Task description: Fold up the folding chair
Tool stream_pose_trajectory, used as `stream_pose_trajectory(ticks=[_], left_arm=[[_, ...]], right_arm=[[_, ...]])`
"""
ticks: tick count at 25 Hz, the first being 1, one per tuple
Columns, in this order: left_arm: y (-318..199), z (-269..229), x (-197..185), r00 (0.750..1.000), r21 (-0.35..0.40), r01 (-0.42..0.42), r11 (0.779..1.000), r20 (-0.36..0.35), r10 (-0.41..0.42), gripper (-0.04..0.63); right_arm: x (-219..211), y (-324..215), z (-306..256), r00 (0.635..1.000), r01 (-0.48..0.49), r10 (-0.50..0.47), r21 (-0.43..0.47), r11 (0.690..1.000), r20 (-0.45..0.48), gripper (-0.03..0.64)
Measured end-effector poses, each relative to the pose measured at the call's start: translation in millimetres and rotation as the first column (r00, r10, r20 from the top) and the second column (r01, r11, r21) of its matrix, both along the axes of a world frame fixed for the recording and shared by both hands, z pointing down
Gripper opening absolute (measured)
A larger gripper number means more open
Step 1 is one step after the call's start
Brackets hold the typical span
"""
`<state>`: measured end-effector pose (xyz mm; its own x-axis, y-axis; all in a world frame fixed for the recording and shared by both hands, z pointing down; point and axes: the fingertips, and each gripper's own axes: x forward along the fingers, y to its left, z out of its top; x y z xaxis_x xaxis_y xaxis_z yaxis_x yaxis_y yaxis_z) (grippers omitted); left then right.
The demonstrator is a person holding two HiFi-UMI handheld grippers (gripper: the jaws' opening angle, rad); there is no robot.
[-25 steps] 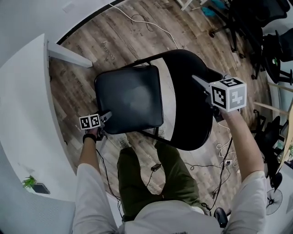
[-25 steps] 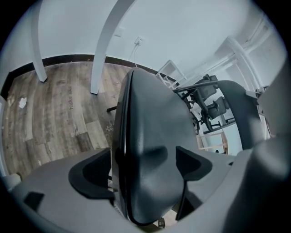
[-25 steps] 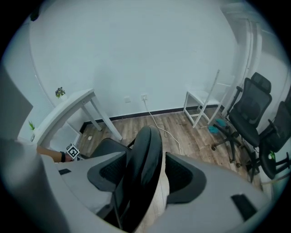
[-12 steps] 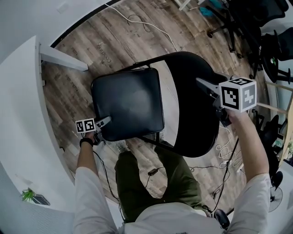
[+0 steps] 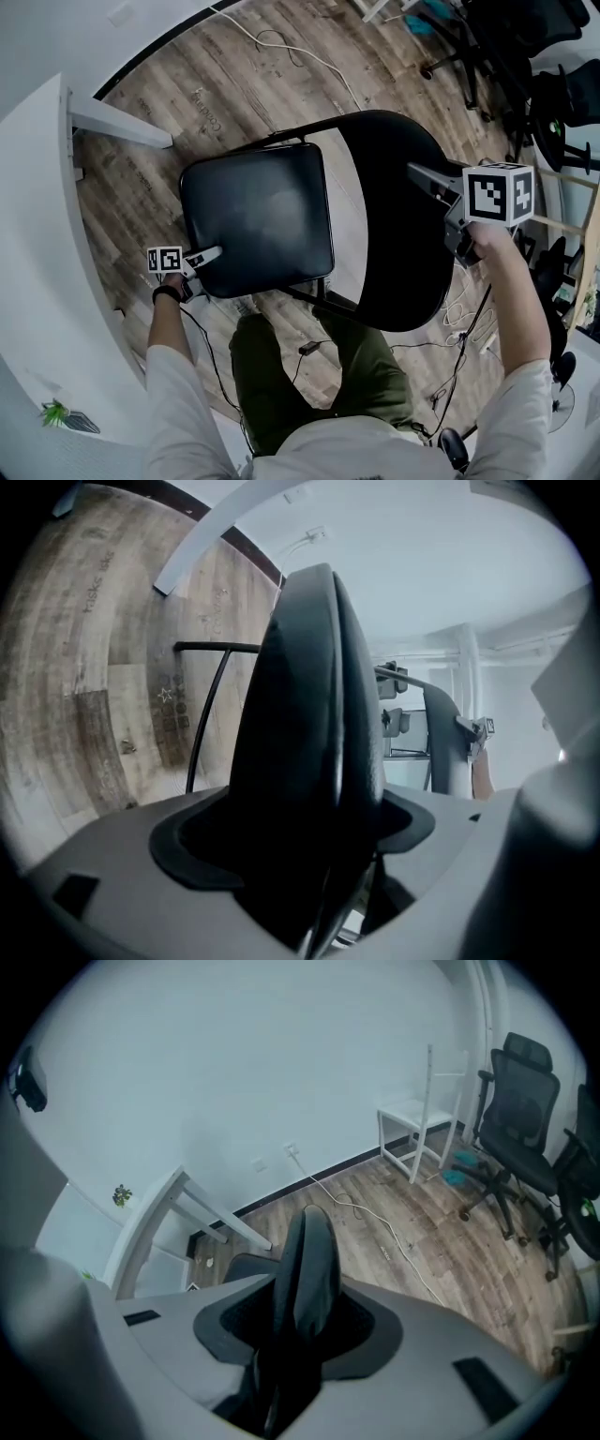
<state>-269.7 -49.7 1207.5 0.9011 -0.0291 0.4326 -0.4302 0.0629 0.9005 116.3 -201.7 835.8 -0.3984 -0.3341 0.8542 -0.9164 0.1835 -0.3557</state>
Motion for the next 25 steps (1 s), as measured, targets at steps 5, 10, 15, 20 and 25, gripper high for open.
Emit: stream_pose_trajectory(ticks=[5, 10, 15, 20, 25], left_arm=[[3.8, -4.9, 1.8, 1.0, -0.002, -0.004, 1.0, -0.003, 0.004, 0.409], [2.8, -4.8, 1.3, 1.0, 0.003, -0.003, 1.0, 0.004, 0.003, 0.41], [3.0, -12.5, 4.9, 1.0, 0.01, -0.009, 1.0, 0.014, 0.008, 0.407], [3.5, -27.6, 13.8, 0.999, 0.025, -0.019, 1.0, 0.045, 0.018, 0.397], [-5.3, -55.8, 25.2, 0.994, 0.054, -0.031, 0.998, 0.103, 0.025, 0.385]], right_arm=[[3.1, -1.9, -1.0, 1.0, -0.012, 0.012, -0.011, 1.0, -0.013, 0.144], [3.5, -1.9, -0.5, 1.0, -0.017, 0.017, -0.013, 1.0, -0.01, 0.143], [1.9, -2.4, -7.1, 1.0, -0.026, 0.026, -0.011, 1.0, 0.005, 0.137], [5.4, -2.9, -16.9, 0.999, -0.032, 0.032, -0.017, 0.999, 0.01, 0.13], [14.7, -3.8, -31.8, 0.999, -0.052, 0.052, -0.016, 0.999, 0.002, 0.129]])
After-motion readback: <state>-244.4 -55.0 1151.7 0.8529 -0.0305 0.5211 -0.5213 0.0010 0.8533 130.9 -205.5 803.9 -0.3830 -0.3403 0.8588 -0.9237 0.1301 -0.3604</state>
